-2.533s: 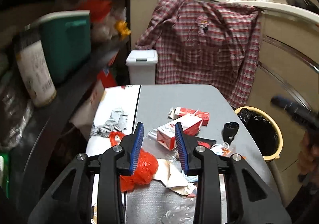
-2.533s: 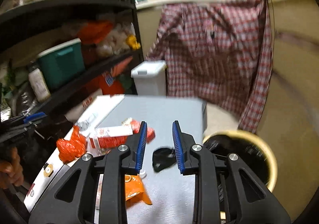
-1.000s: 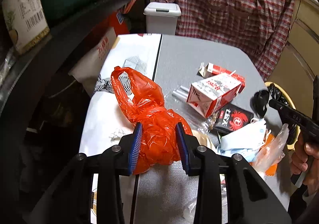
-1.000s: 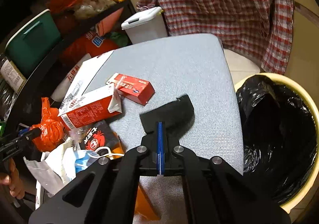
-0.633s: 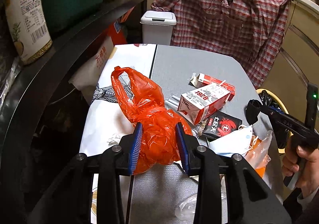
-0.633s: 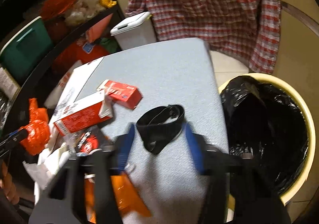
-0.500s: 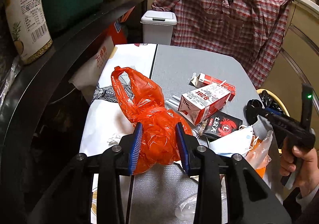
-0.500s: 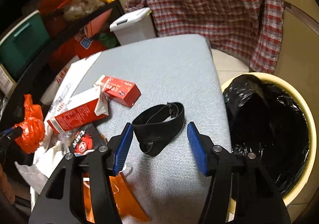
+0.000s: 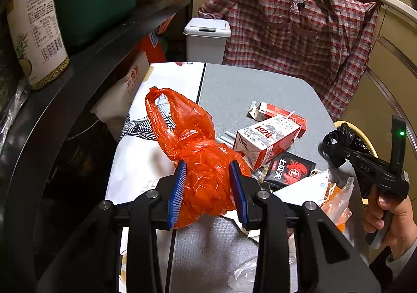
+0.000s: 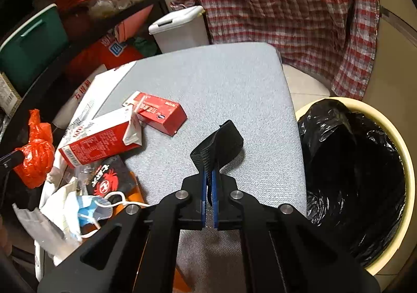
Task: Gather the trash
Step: 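Close the left tool on the red bag while the right tool grips the black sock, then carry the red bag and black sock in both tools over the bin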
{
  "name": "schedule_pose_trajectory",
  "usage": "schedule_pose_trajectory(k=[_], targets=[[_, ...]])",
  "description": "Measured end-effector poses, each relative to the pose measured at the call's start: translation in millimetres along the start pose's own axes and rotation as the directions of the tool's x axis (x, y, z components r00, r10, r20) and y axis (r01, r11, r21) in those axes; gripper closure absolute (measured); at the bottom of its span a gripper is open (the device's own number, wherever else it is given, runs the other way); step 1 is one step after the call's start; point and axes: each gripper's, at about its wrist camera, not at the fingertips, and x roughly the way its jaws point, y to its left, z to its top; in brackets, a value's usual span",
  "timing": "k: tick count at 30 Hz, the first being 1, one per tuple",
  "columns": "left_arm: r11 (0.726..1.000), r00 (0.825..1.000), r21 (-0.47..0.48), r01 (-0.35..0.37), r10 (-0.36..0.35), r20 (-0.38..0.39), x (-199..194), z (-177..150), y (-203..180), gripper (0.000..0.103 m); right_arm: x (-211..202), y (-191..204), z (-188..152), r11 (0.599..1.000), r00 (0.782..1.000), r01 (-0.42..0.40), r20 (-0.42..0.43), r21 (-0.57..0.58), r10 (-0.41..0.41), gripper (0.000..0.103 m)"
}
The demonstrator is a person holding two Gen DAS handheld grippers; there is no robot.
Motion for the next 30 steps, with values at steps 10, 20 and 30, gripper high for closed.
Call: schedule_pose_trajectory(k=[10,20,30], targets=[[1.000,0.999,0.003,0.015,-0.015,0.036,-13.9,1.3,-6.8,0.069,-52.1,5.8,-1.1,0.998,0.995,-0.041,0.092,-0.050,0.045,0.100],[0.999,0.996,0.017,0.031,-0.032,0.085,-31.3,2.0,-28.8,0.069,-105.4,-1.3,-6.9,0.996,0.981,-0.026,0.187,-0.087,0.042,0.100],[0.997,0.985,0.058,0.052,-0.061,0.159,-54.0,2.0,-65.7,0.069,-159.7,-23.8,-13.2,0.997,0.961,0.017,0.278,-0.069,0.003,0.099]])
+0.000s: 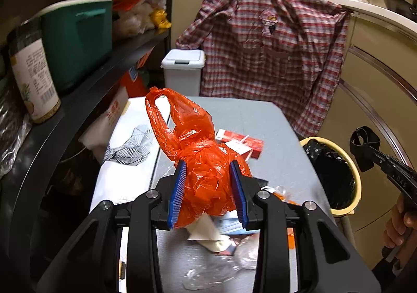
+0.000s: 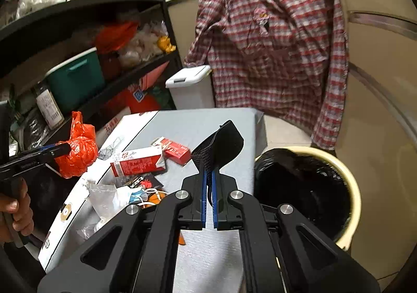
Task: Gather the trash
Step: 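Carry the red bag and black sock in both tools over the bin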
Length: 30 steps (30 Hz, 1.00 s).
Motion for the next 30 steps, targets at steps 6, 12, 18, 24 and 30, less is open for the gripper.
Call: schedule_pose_trajectory(k=[6,12,18,24,30], targets=[[0.998,0.999,0.054,0.022,-0.024,0.036,-7.5,-1.8,-29.9,0.069,-21.9,-27.4,3.9,0.998,0.997,0.058,0.040,0.034,-0.060,0.099],[0.990,0.994,0.125,0.068,-0.078,0.080,-18.7,-4.6,-60.0,0.069,-40.7,-66.1,8.6,0.986,0.986,0.136,0.079,0.099,-0.144,0.099],[0.981,0.985,0.147,0.129,-0.144,0.097,-24.6,1.5,-91.8,0.069,-45.4,-98.1,11.6,0.973,0.982,0.161,0.076,0.163,-0.175,0.099],[0.968,0.976,0.170,0.184,-0.200,0.081,-10.7,-0.4,-135.7,0.069,-37.9,-107.2,13.0,0.974,0.979,0.181,0.066,0.137,-0.191,0.099],[0.953,0.965,0.186,0.241,-0.256,0.063,7.2,-1.6,-176.7,0.069,-32.4,-121.5,16.7,0.972,0.981,0.173,0.062,0.159,-0.185,0.099]])
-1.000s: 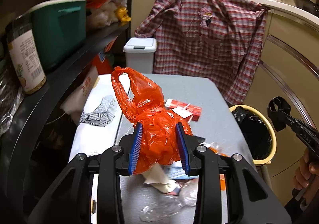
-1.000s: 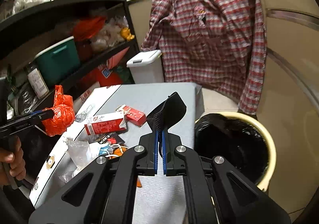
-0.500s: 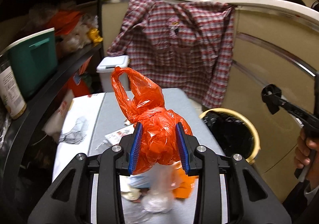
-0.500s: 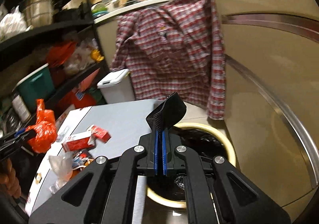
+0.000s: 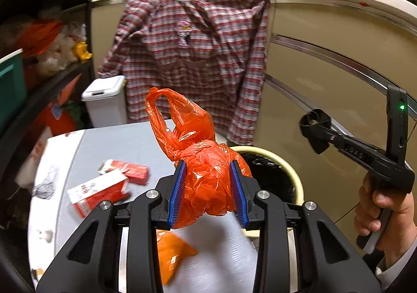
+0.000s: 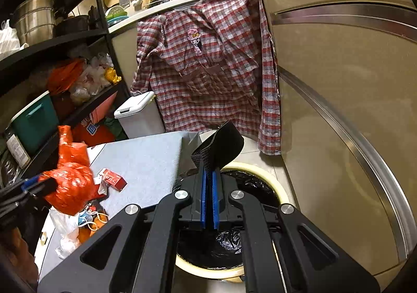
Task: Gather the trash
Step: 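Carry the red bag and black sock in both tools over the bin, then open both tools to drop the red bag and black sock into the bin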
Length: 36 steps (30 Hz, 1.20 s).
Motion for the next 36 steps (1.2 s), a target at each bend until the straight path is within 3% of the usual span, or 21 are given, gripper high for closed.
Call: schedule_pose_trajectory(k=[9,28,32,36], targets=[[0.998,0.998,0.014,0.063,-0.062,-0.031,38.2,7.5,-36.1,0.069,8.8,-5.5,4.6,1.000,1.000,-0.001,0.002,0.023,0.001,0.098],[0.996,0.992,0.025,0.081,-0.078,-0.096,88.3,8.8,-58.3,0.068,29.5,-5.1,9.1,0.999,0.998,-0.038,-0.048,0.010,0.038,0.094],[0.997,0.991,0.015,0.075,-0.073,-0.115,95.8,10.0,-57.7,0.059,33.2,-4.1,8.0,0.999,0.997,-0.037,-0.062,0.004,0.037,0.083],[0.998,0.991,0.004,0.069,-0.068,-0.113,96.1,11.7,-54.1,0.059,33.7,-4.0,8.1,0.999,0.997,-0.038,-0.063,0.007,0.039,0.079]])
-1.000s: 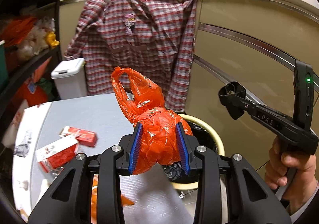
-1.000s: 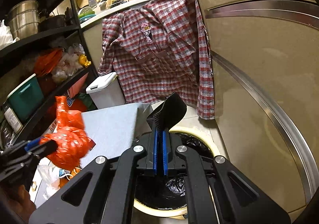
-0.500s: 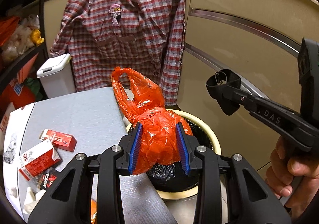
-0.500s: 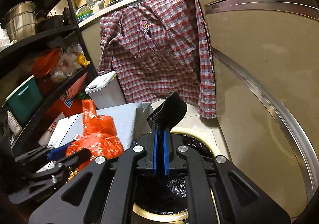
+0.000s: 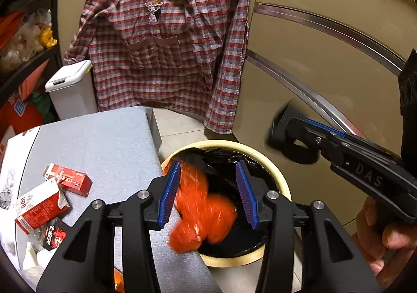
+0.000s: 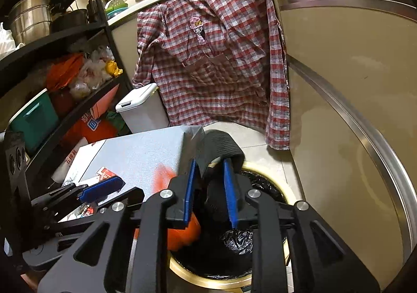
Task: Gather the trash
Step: 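Open both tools to drop the red bag and black sock into the bin, then move the left tool to the white tissue while the right tool reaches the clear plastic bag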
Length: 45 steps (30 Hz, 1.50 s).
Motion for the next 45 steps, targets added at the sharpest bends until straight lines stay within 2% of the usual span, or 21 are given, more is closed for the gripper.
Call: schedule_pose_trajectory(k=[4,14,23,34,40,45], targets=[[1.000,1.000,0.001,-0.001,0.001,0.002,-1.1,0.8,0.6,0.059,1.2,0.2,-0.3,1.000,1.000,0.000,-0.003,-0.001,0.000,0.075],[1.000,1.000,-0.004,-0.002,0.002,0.019,-11.7,7.6,6.6,0.059,2.1,1.7,-1.0,1.000,1.000,0.005,0.000,-0.007,-0.005,0.075],[1.000,0.998,-0.013,-0.026,0.027,0.054,-42.1,7.9,23.9,0.059,1.2,9.5,-1.9,1.000,1.000,-0.007,0.010,-0.011,0.007,0.075],[0.994,0.988,-0.005,-0.110,0.110,0.108,-106.4,8.4,77.5,0.059,-4.8,36.7,-8.6,0.998,0.999,-0.044,0.020,-0.048,0.045,0.075],[0.987,0.977,-0.008,-0.157,0.157,0.147,-152.4,4.1,125.9,0.065,-9.2,60.4,-18.2,0.993,0.996,-0.085,0.016,-0.081,0.086,0.075],[0.978,0.963,-0.034,-0.205,0.208,0.171,-183.3,-9.3,171.3,0.066,-8.4,79.2,-30.2,0.986,0.989,-0.145,-0.004,-0.079,0.145,0.083]])
